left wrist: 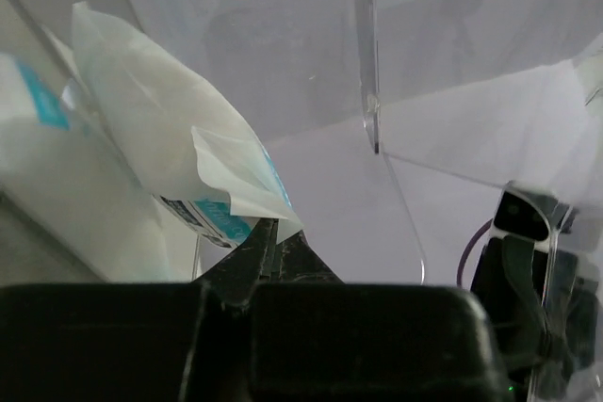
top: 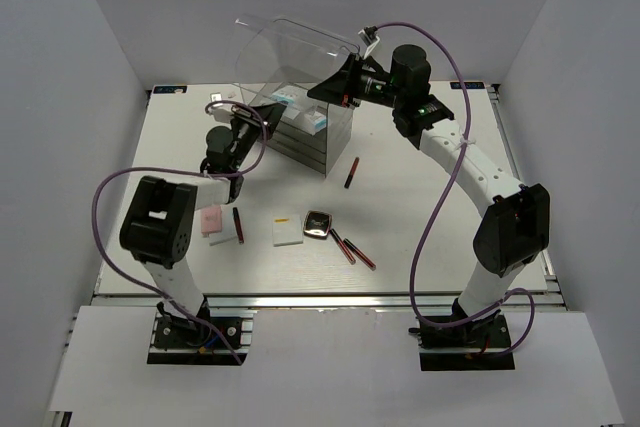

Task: Organize the makeup

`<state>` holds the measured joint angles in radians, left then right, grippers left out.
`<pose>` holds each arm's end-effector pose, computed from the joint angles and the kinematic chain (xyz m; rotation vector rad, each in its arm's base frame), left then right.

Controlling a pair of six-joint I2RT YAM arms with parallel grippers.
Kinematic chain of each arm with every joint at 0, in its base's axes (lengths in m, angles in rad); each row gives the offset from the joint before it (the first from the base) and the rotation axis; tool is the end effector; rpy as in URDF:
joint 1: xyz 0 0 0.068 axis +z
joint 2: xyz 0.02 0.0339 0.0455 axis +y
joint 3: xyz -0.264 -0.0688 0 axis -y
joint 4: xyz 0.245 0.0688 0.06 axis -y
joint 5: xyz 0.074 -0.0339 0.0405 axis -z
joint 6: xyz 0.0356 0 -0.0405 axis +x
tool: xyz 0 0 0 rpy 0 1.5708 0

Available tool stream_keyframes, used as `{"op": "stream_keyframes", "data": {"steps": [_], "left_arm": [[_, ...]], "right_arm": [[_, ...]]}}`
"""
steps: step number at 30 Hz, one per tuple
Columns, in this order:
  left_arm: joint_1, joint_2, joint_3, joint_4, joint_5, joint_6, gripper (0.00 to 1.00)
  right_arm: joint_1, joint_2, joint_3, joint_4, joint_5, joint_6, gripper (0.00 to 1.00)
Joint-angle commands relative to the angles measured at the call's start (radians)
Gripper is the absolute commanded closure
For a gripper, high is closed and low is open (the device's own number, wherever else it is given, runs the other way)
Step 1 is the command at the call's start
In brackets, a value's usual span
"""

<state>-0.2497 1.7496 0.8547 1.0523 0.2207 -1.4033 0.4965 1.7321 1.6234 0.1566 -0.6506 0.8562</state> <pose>0.3609 -0.1001 0.2367 -0.6937 1.4443 -1.4882 0.3543 0.2165 0.4120 -0.2803 1.7345 1.5233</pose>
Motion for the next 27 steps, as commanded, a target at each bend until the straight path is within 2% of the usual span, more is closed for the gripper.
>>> {"op": "stream_keyframes", "data": {"steps": [1, 8, 9, 10, 12, 15, 16, 17, 18, 22, 25, 27], "left_arm": [[0.006, 0.081, 0.111, 0.184, 0.003, -0.092, 1.0], [0.007, 0.183, 0.256, 0.103, 0.028, -0.112, 0.98], [0.006, 0.188, 0.259, 0.075, 0.031, -0.115, 0.75], [0.006, 0.186, 0.253, 0.062, 0.042, -0.115, 0.59], [0.006, 0.162, 0.231, 0.028, 0.048, -0.108, 0.36], [0.006, 0.119, 0.163, -0.007, 0.051, -0.092, 0.22], [0.006, 0.085, 0.149, -0.027, 0.061, -0.08, 0.13], [0.006, 0.068, 0.13, -0.043, 0.068, -0.073, 0.11], [0.006, 0.05, 0.121, -0.067, 0.075, -0.063, 0.03], [0.006, -0.085, 0.087, -0.17, 0.098, 0.007, 0.02], [0.006, -0.188, 0.076, -0.309, 0.114, 0.075, 0.02], [0.007, -0.243, 0.075, -0.475, 0.129, 0.137, 0.02]], "right_arm": [[-0.003, -0.068, 0.009, 0.101, -0.017, -0.02, 1.0], [-0.003, -0.066, 0.007, 0.106, -0.012, -0.019, 1.0], [-0.004, -0.066, 0.007, 0.106, -0.012, -0.019, 1.0], [-0.003, -0.065, 0.007, 0.106, -0.012, -0.019, 1.0], [-0.001, -0.066, 0.006, 0.106, -0.012, -0.02, 1.0], [-0.003, -0.066, 0.001, 0.109, -0.012, -0.02, 1.0], [-0.003, -0.066, 0.0, 0.109, -0.012, -0.019, 1.0], [-0.003, -0.066, -0.002, 0.109, -0.012, -0.019, 1.0], [-0.003, -0.066, -0.003, 0.109, -0.012, -0.019, 1.0], [-0.003, -0.068, -0.007, 0.11, -0.014, -0.019, 1.0], [-0.003, -0.068, -0.007, 0.112, -0.012, -0.019, 1.0], [-0.003, -0.068, -0.005, 0.113, -0.014, -0.022, 1.0]]}}
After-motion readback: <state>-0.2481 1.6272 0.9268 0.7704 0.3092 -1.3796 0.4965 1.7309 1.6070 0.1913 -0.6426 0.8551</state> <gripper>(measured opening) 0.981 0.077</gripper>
